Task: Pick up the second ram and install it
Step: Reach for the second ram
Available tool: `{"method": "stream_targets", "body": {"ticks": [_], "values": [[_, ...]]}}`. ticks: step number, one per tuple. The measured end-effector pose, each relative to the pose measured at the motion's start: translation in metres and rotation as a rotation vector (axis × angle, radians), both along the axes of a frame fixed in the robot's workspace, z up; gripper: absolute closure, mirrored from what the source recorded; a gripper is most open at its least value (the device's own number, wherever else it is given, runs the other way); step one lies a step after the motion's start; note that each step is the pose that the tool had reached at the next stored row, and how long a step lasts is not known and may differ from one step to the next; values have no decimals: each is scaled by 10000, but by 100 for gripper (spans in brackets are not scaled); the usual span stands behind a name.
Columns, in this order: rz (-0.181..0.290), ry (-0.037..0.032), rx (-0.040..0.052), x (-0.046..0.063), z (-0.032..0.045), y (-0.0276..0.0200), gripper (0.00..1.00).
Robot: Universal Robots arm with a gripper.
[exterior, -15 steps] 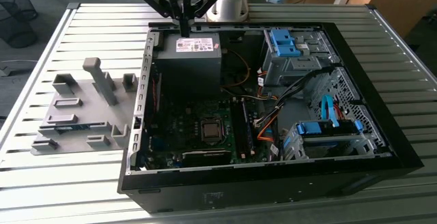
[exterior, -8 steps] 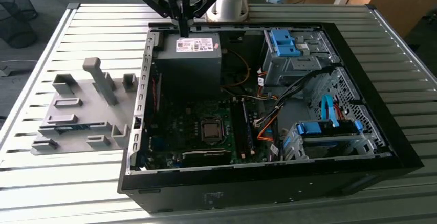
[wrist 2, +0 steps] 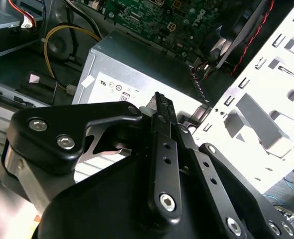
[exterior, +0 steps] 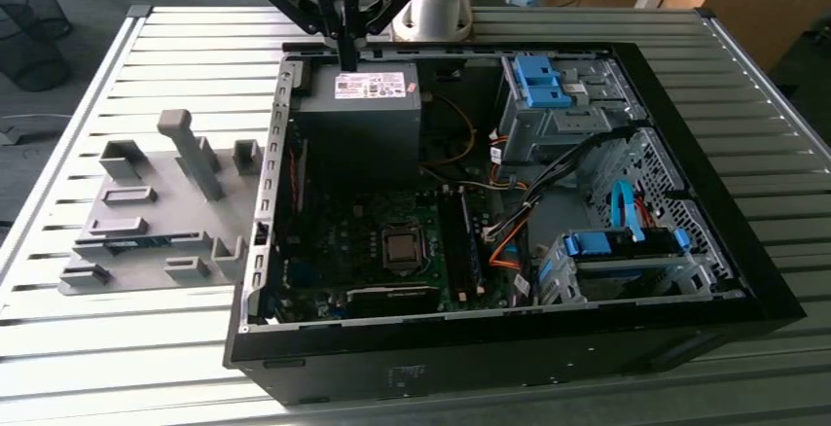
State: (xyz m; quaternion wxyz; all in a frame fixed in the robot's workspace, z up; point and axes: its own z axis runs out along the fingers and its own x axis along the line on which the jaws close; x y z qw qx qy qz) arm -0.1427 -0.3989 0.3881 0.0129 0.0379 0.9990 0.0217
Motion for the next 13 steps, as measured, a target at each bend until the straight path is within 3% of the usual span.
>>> {"method": "stream_targets", "body": {"ticks": [13], "values": [[0, 0, 0, -28, -7, 0, 89]]}}
